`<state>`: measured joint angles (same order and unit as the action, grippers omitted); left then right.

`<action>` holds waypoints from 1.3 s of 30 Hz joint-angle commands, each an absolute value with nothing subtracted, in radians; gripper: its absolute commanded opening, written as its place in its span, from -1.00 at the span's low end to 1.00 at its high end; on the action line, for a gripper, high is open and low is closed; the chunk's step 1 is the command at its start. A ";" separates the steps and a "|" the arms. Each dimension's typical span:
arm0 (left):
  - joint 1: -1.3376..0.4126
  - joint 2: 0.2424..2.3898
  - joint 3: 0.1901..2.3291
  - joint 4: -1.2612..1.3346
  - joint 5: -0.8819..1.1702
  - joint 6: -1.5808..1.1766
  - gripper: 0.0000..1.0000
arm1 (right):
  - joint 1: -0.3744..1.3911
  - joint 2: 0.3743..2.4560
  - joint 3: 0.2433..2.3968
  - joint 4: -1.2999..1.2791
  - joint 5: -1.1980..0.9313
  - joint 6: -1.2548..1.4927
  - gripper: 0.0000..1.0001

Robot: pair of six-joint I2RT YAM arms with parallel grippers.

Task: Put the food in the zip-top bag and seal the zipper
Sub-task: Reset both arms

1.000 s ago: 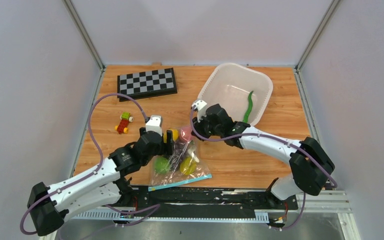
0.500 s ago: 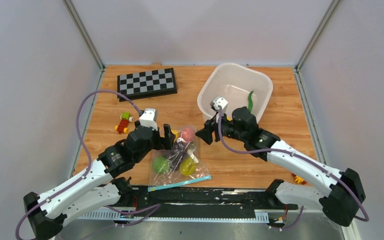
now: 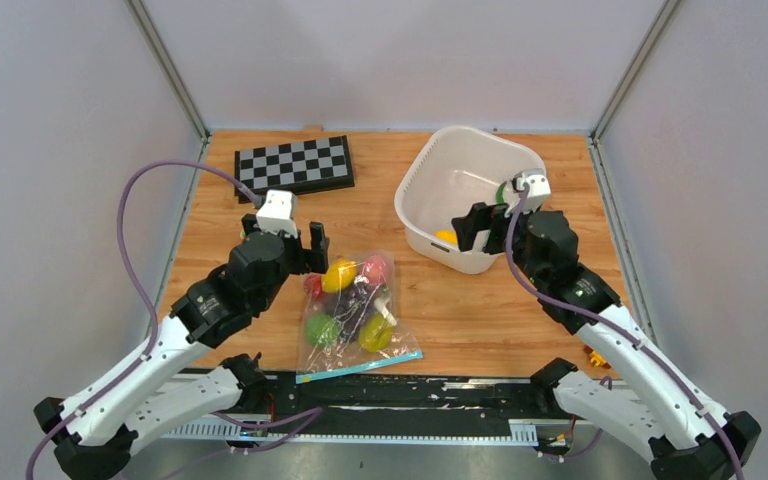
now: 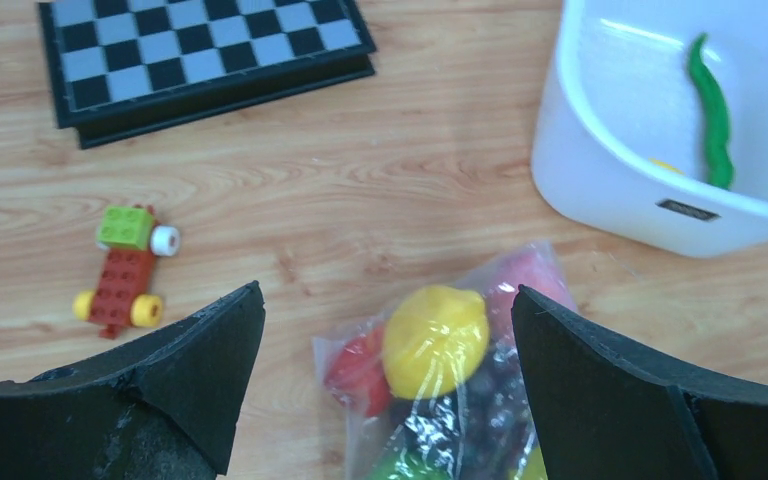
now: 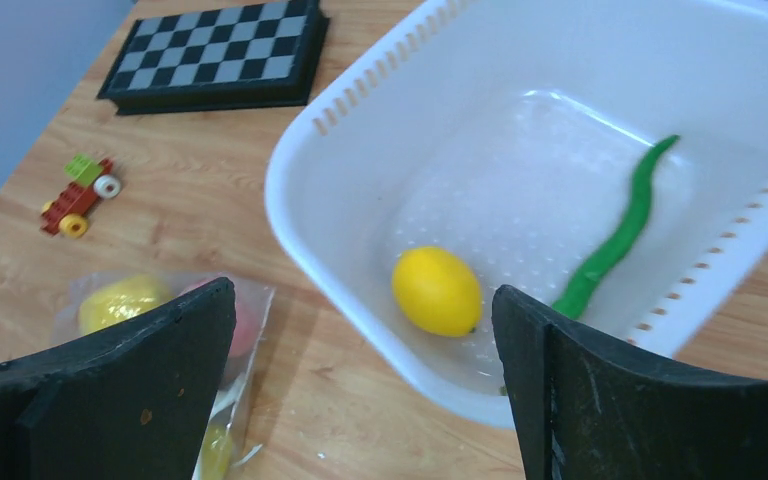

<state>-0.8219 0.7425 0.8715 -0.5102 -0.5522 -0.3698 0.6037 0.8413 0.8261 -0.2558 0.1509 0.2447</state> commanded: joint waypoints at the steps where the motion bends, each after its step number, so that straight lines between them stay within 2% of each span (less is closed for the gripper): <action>1: -0.696 0.750 0.912 -0.508 -0.490 -0.308 1.00 | 0.486 0.828 0.905 -0.314 0.155 0.281 1.00; 5: -0.469 0.764 0.930 -0.510 -0.308 -0.339 1.00 | 0.364 0.878 0.954 -0.353 0.079 0.264 1.00; 13: -0.278 0.825 1.005 -0.521 -0.194 -0.418 1.00 | 0.189 0.923 1.041 -0.431 0.094 0.214 1.00; 17: -0.273 0.861 1.026 -0.520 -0.198 -0.519 1.00 | 0.133 0.920 1.044 -0.457 0.160 0.296 1.00; 21: -0.273 0.868 1.060 -0.581 -0.294 -0.560 1.00 | 0.128 0.936 1.069 -0.442 0.065 0.259 1.00; 24: -0.273 0.839 1.055 -0.581 -0.267 -0.534 1.00 | 0.129 0.966 1.104 -0.449 0.094 0.253 1.00; 30: -0.273 0.771 1.034 -0.605 -0.336 -0.489 1.00 | 0.129 1.038 1.195 -0.445 0.116 0.315 1.00; 39: -0.273 0.842 1.120 -0.725 -0.412 -0.445 1.00 | 0.129 1.068 1.244 -0.471 0.099 0.276 1.00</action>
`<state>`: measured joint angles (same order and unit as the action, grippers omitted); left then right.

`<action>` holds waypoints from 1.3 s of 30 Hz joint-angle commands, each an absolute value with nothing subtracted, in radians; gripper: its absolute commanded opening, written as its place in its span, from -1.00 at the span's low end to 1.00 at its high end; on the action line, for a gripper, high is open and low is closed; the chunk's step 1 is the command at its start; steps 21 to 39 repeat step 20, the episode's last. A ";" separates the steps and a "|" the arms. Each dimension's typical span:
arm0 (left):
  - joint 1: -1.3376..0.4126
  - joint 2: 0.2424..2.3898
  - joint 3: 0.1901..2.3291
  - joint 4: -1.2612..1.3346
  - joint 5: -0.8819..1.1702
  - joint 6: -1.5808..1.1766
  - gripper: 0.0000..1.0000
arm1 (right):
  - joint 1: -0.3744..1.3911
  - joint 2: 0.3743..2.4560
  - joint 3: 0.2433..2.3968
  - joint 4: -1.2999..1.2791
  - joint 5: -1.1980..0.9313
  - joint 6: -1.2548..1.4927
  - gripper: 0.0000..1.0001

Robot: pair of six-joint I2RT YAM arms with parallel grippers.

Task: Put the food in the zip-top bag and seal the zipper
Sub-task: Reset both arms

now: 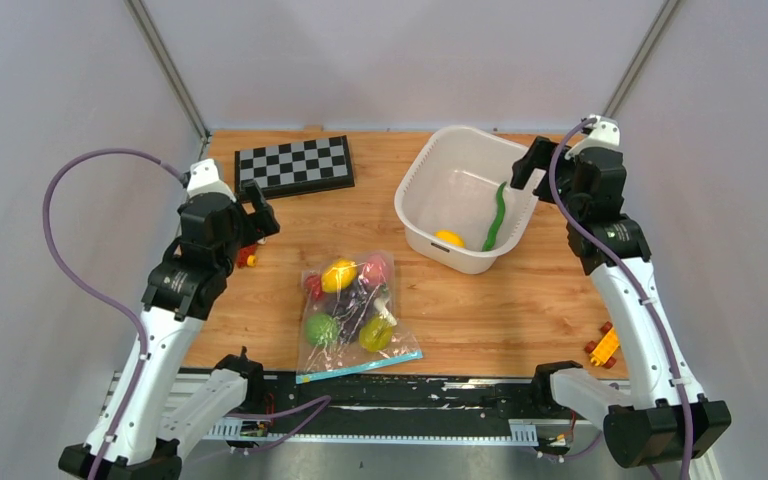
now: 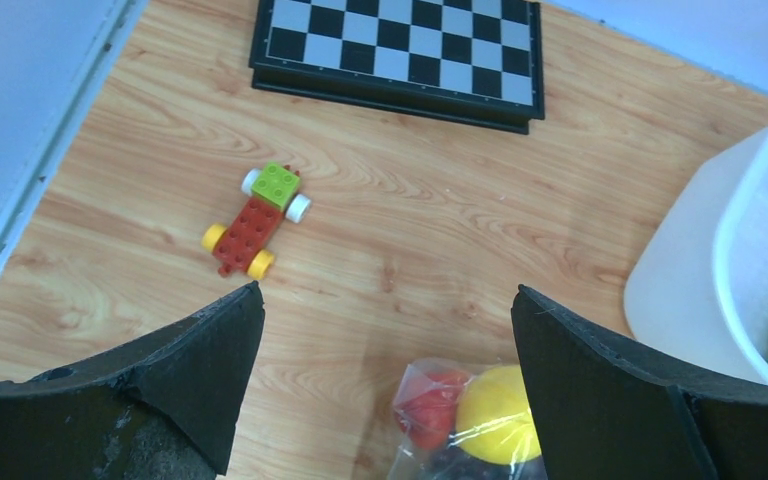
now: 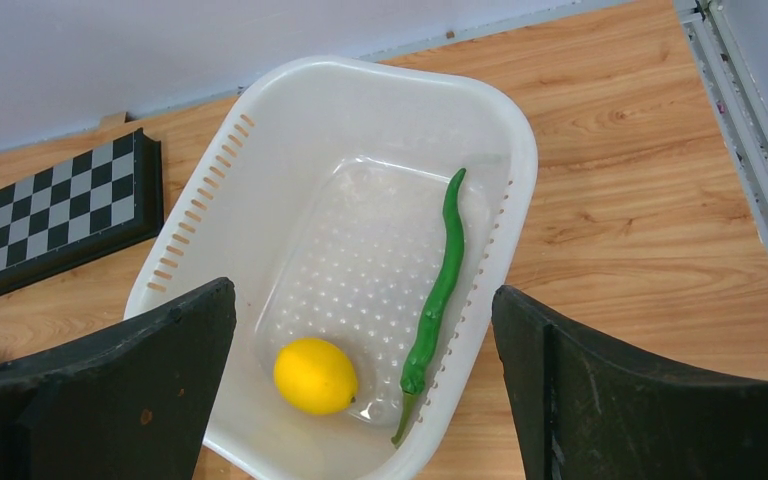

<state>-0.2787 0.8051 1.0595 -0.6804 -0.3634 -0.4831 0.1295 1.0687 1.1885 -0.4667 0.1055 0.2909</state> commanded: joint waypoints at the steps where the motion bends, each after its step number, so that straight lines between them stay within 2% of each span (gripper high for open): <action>1: -0.273 0.850 1.123 -0.725 -0.413 -0.446 1.00 | 0.129 1.065 1.244 -0.473 0.071 0.260 1.00; 7: -0.273 0.868 1.145 -0.664 -0.414 -0.465 1.00 | 0.129 1.019 1.248 -0.537 0.016 0.202 1.00; 13: -0.273 0.879 1.181 -0.606 -0.338 -0.483 1.00 | 0.129 0.966 1.242 -0.531 -0.152 0.144 1.00; 39: -0.273 0.877 1.194 -0.609 -0.346 -0.482 1.00 | 0.129 0.973 1.264 -0.533 -0.165 0.148 1.00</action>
